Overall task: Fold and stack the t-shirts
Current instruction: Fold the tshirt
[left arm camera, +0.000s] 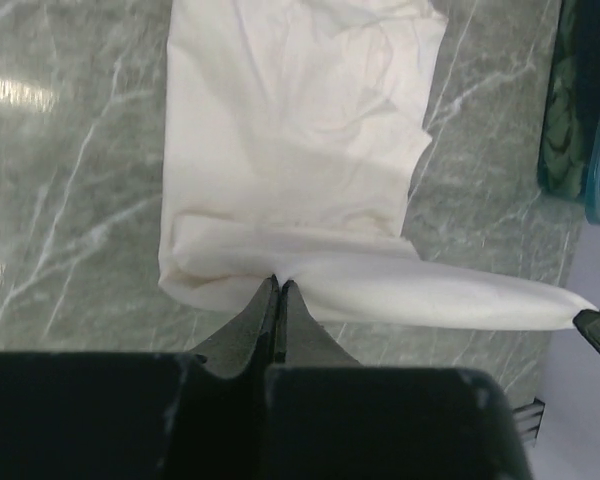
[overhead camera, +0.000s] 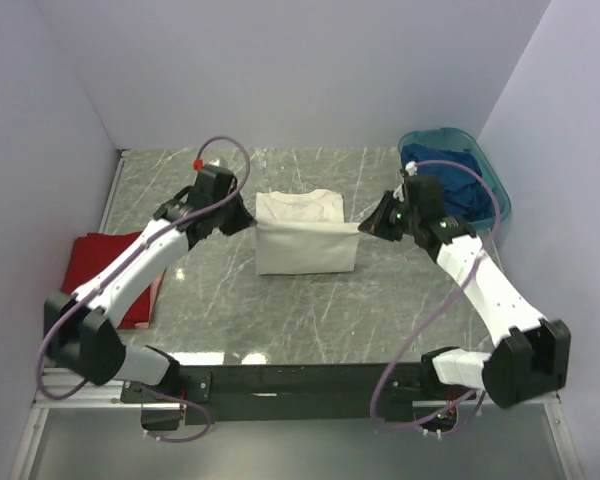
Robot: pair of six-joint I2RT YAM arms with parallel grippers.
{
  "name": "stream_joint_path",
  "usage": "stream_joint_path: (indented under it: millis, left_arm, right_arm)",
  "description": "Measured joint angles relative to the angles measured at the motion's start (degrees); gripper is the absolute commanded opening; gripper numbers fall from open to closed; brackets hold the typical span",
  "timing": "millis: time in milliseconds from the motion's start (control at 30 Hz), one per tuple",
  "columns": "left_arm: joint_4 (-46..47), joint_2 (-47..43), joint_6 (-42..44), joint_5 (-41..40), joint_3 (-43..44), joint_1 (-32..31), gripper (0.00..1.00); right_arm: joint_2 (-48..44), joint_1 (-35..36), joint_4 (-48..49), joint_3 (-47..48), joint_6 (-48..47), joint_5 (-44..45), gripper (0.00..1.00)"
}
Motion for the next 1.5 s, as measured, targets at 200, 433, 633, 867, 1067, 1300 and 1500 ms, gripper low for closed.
stream_joint_path:
  millis: [200, 433, 633, 867, 1067, 1300, 1500]
  left_arm:
    - [0.48, 13.33, 2.27, 1.20, 11.02, 3.48, 0.01]
    - [0.20, 28.17, 3.48, 3.17, 23.43, 7.45, 0.00]
    - [-0.02, 39.47, 4.11, 5.07, 32.96, 11.17, 0.01]
    - [1.81, 48.76, 4.52, 10.21, 38.36, 14.67, 0.01]
    - [3.21, 55.34, 4.52, 14.29, 43.08, 16.20, 0.11]
    - [6.56, 55.71, 5.14, 17.31, 44.39, 17.62, 0.33]
    - [8.85, 55.47, 5.35, 18.08, 44.22, 18.53, 0.35]
  right_arm:
    - [14.62, -4.15, 2.43, 9.66, -1.01, -3.63, 0.00]
    - [31.89, -7.10, 2.71, 23.19, -1.05, -7.43, 0.00]
    - [47.28, -7.23, 2.51, 39.08, -1.07, -9.79, 0.00]
    - [62.36, -7.23, 1.79, 51.76, -0.85, -11.23, 0.00]
    - [69.31, -7.50, -0.11, 57.59, -0.31, -11.32, 0.12]
    - [69.16, -9.40, -0.09, 58.51, 0.04, -10.88, 0.17]
    - [68.83, -11.58, -0.28, 58.34, 0.07, -10.27, 0.18]
